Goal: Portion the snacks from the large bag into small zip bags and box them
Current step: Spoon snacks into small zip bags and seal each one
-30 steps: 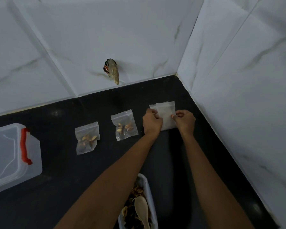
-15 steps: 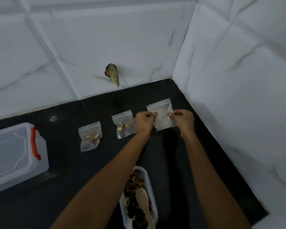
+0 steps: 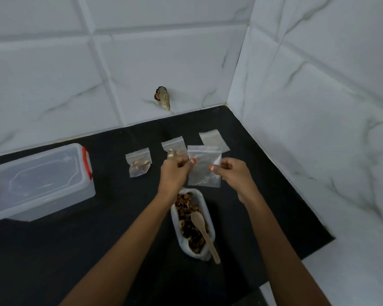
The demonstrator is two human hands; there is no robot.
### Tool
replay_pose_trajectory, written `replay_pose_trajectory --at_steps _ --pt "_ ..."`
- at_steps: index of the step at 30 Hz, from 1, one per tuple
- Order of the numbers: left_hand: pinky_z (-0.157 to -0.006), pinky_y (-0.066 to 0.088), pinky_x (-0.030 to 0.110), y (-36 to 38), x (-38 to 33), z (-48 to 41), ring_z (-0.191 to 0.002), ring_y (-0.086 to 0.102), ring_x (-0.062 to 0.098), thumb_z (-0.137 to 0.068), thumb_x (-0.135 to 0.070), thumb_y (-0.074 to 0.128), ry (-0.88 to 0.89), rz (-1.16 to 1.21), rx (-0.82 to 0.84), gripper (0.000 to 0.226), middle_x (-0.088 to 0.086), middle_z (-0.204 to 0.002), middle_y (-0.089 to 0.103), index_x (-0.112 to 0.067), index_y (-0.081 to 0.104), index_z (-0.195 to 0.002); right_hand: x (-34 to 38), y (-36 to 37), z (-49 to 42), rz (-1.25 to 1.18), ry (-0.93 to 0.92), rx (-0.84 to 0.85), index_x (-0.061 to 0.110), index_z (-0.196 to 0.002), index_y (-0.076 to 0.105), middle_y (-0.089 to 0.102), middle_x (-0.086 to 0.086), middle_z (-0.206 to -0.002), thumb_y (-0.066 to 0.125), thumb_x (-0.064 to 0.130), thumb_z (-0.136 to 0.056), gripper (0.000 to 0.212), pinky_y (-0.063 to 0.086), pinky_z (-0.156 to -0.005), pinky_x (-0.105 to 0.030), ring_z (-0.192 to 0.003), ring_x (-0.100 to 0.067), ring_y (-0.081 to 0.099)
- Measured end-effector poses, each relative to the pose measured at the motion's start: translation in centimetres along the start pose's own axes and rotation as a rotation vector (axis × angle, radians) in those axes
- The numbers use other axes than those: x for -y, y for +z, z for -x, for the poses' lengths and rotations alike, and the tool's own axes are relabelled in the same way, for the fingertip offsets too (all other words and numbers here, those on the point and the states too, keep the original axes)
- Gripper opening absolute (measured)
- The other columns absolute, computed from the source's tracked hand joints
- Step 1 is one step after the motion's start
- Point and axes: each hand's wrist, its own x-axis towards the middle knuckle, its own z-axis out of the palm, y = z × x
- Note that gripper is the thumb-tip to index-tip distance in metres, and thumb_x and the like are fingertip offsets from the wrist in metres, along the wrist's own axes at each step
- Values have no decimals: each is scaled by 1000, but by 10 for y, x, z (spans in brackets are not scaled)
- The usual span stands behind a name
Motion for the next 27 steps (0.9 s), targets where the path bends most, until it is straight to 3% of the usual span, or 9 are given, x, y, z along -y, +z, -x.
replay_pose_trajectory --at_steps 4,9,16,19,22,25,27 --pt "-79 52 23 -22 6 44 -90 64 9 -91 -16 56 15 -92 22 13 -2 -91 68 -16 69 -95 2 10 36 1 -46 42 16 -104 62 64 9 -89 64 19 -85 20 47 -62 -12 -82 0 60" --pt "-71 42 11 -48 24 79 -89 56 2 -92 -19 54 76 -346 36 19 -8 -95 61 -15 66 -107 0 33 72 66 -117 128 20 -95 66 67 7 -92 63 16 -85 11 47 -72 -14 -90 -4 62" --pt "-82 44 22 -70 43 104 -95 55 4 -92 -16 53 155 -574 78 20 -4 -106 62 -18 63 -110 -32 62 106 130 -118 116 12 -95 70 68 4 -86 64 14 -85 12 50 -76 -18 -84 -5 63" --pt "-86 43 19 -70 49 114 -103 53 7 -86 -11 62 218 -507 -83 31 -4 -113 54 -14 58 -116 -40 69 114 109 -100 83 8 -93 71 69 0 -84 66 13 -84 11 51 -78 -26 -83 -10 64" --pt "-74 43 11 -66 46 130 -91 52 3 -83 -13 66 198 -337 -253 29 -10 -103 50 -17 54 -110 -45 75 120 78 -79 37 7 -90 70 69 -2 -83 67 13 -83 10 50 -72 -21 -77 -7 63" --pt "-66 49 13 -59 43 143 -77 60 4 -87 -23 61 73 -191 -147 9 -8 -83 60 -16 60 -93 -45 83 125 48 -62 58 8 -87 69 67 1 -83 68 16 -82 10 45 -65 -10 -77 -1 59" --pt "-69 53 18 -58 44 147 -76 63 6 -86 -27 62 12 -110 -103 12 -3 -81 66 -15 63 -89 -44 88 128 57 -53 71 7 -86 69 66 3 -82 69 18 -80 13 44 -63 -10 -76 0 58"
